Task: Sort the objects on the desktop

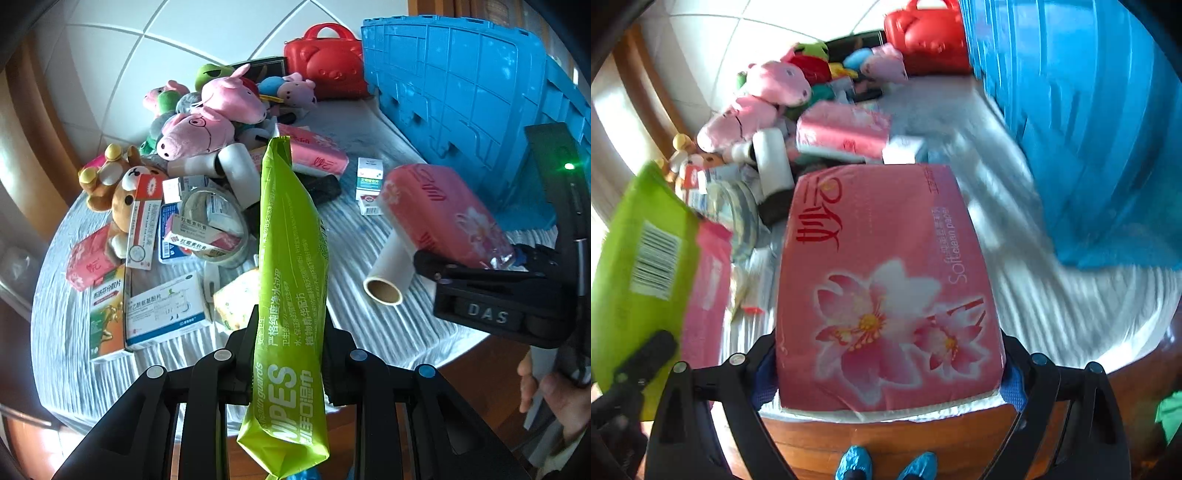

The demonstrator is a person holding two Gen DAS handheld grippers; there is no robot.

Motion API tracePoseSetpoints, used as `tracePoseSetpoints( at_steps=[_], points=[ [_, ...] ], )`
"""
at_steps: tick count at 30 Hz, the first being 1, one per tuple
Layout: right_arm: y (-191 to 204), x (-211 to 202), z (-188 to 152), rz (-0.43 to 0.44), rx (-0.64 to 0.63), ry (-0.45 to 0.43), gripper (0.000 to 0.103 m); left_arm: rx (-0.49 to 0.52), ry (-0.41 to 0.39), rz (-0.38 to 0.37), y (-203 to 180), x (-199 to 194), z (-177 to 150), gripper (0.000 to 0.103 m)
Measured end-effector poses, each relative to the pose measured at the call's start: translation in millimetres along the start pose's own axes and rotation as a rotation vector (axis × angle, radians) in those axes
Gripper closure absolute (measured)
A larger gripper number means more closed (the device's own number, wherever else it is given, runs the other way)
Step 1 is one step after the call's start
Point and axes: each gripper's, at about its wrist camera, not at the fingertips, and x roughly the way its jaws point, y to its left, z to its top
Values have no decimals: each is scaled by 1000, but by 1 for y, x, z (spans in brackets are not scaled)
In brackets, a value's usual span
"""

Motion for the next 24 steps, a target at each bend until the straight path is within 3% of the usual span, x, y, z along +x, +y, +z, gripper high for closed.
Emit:
tracePoseSetpoints(
  at_steps=[5, 9, 14, 17, 24],
  points=[
    [-20, -15, -13, -59, -20, 26, 10, -22, 3, -14, -17, -3, 0, 77],
    [-34, -23, -24, -46, -17, 43, 10, -25, -8, -19, -37, -12, 0, 77],
    [-49, -47, -28, -44, -40, 4, 11, -24, -21, -26, -61, -21, -2, 77],
    [-57, -40, -31, -66, -56, 33, 13, -14, -8, -28, -72, -20, -7, 77],
    [-61, -38, -33, -50, -53, 5, 14, 13, 27, -43, -80, -12, -23, 78]
  ],
)
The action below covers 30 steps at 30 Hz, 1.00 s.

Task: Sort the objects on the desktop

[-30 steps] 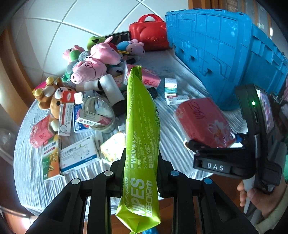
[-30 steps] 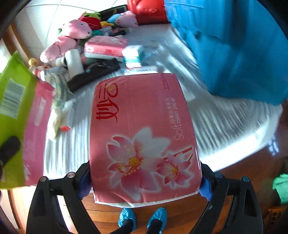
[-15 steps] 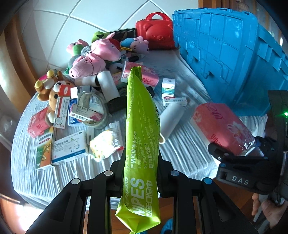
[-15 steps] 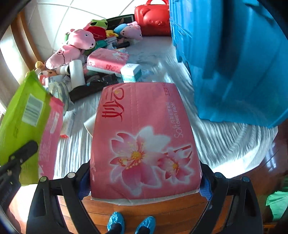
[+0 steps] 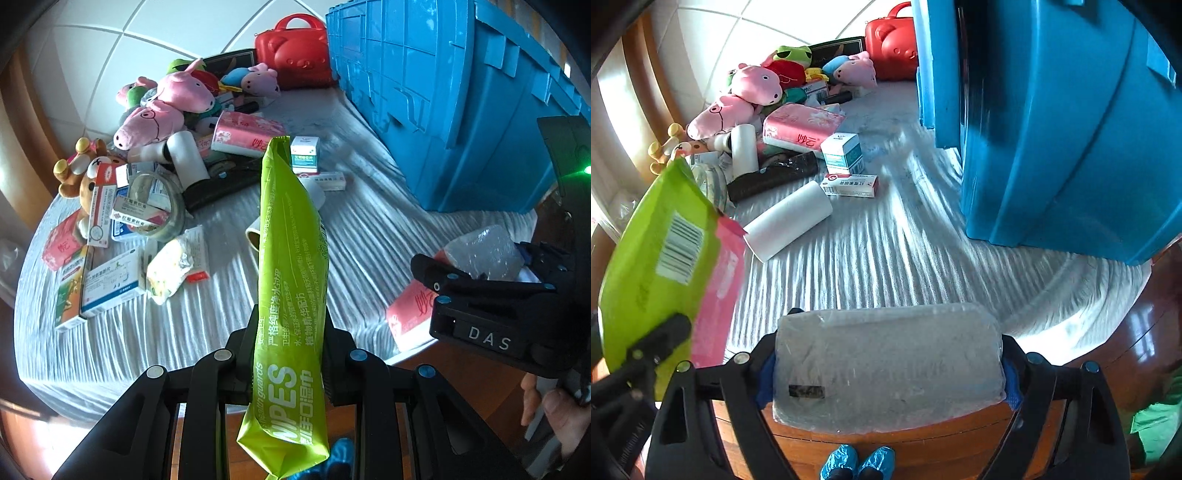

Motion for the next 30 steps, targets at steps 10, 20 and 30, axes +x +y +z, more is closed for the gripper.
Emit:
tracePoseSetpoints(
  at_steps=[10, 20, 30],
  points=[
    [3, -33, 5, -31, 11, -41, 15, 41, -26, -51, -3, -17, 1, 78],
    [2, -113, 29, -86, 24, -174, 15, 105, -173, -136, -23, -76, 32, 78],
    [-13, -184, 38, -181, 59, -278, 15, 173, -272, -217, -52, -124, 49, 78]
  ],
)
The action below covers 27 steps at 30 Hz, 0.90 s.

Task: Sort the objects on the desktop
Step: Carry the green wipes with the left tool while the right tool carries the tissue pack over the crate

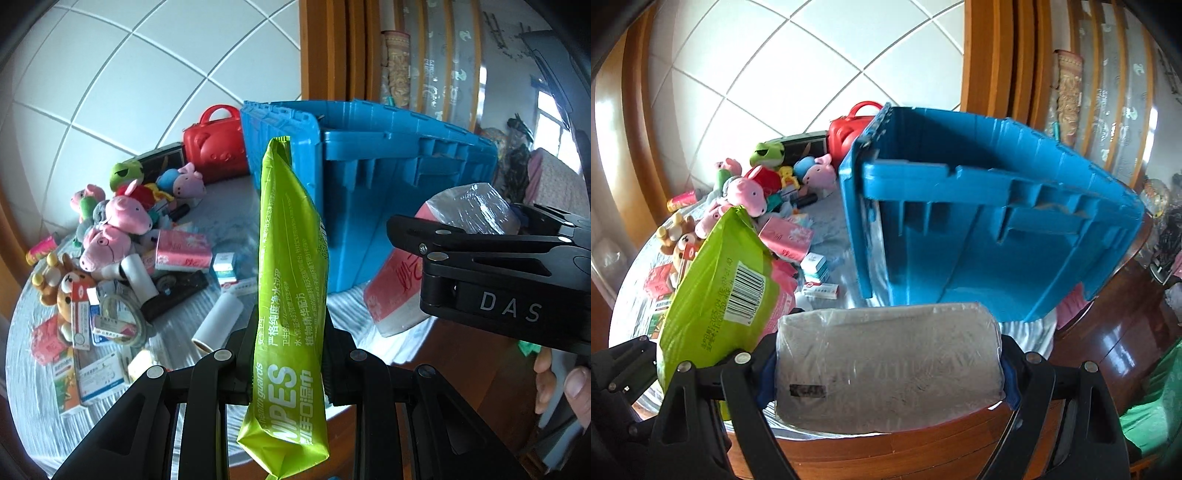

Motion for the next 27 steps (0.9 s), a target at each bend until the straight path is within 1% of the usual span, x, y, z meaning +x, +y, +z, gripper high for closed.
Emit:
tracePoseSetpoints(
  at_steps=[3, 6, 11, 14, 19, 22, 24, 27],
  points=[
    [-9, -16, 6, -20, 5, -22, 15, 17, -36, -17, -14, -14, 13, 78],
    [-21, -37, 18, -31, 4, -63, 15, 33, -92, -25, -29, -32, 33, 78],
    [-46, -78, 53, -36, -8, -170, 15, 28, -200, -22, -58, -68, 80, 78],
    [-66, -100, 81, -43, -30, -248, 15, 11, -246, -12, -77, -76, 114, 78],
    [-111, -108, 124, -21, -62, -330, 15, -30, -325, 24, -114, -66, 176, 78],
    [-143, -102, 145, -5, -75, -372, 15, -39, -353, 72, -135, -48, 210, 78],
    [-167, -98, 156, 7, -63, -396, 15, -40, -347, 91, -146, -30, 229, 78],
    [-200, -78, 171, 26, -57, -386, 15, -39, -309, 115, -161, 4, 249, 78]
  ],
)
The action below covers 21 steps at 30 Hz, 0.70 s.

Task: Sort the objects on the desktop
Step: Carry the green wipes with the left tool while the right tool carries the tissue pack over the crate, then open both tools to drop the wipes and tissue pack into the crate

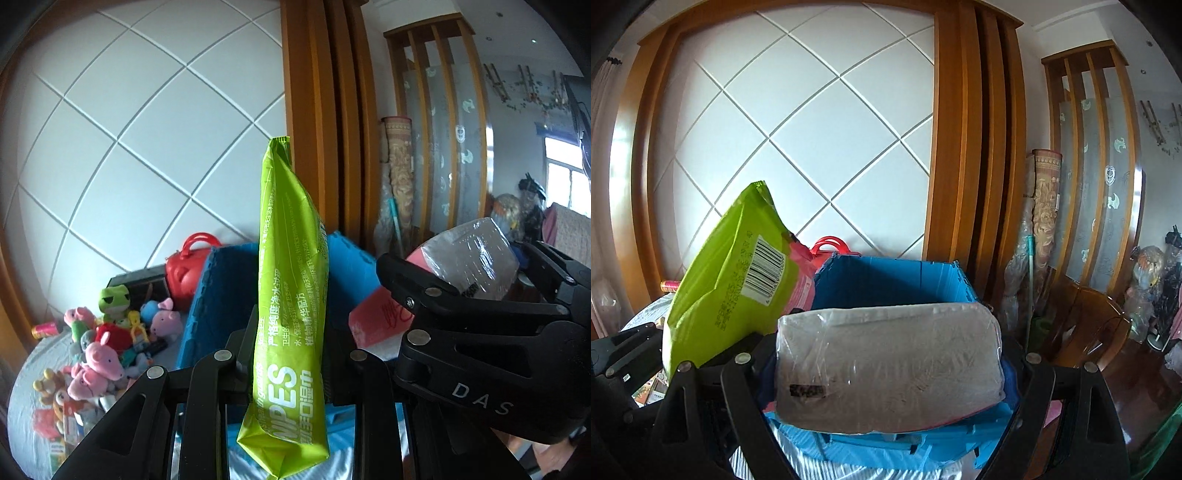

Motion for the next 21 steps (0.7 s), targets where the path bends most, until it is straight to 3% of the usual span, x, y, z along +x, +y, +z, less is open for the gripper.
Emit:
tracePoseSetpoints(
  at_steps=[9, 15, 18, 21],
  points=[
    [-59, 106, -45, 35, 61, 174, 15, -2, 224, 49, -26, 105, -27, 78],
    [-70, 148, -73, 45, 59, 281, 15, -13, 305, 78, -27, 135, -43, 76],
    [-74, 159, -81, 56, 59, 309, 14, -20, 312, 94, -26, 140, -46, 68],
    [-77, 163, -81, 56, 57, 311, 12, -22, 302, 109, -25, 140, -46, 48]
  ],
)
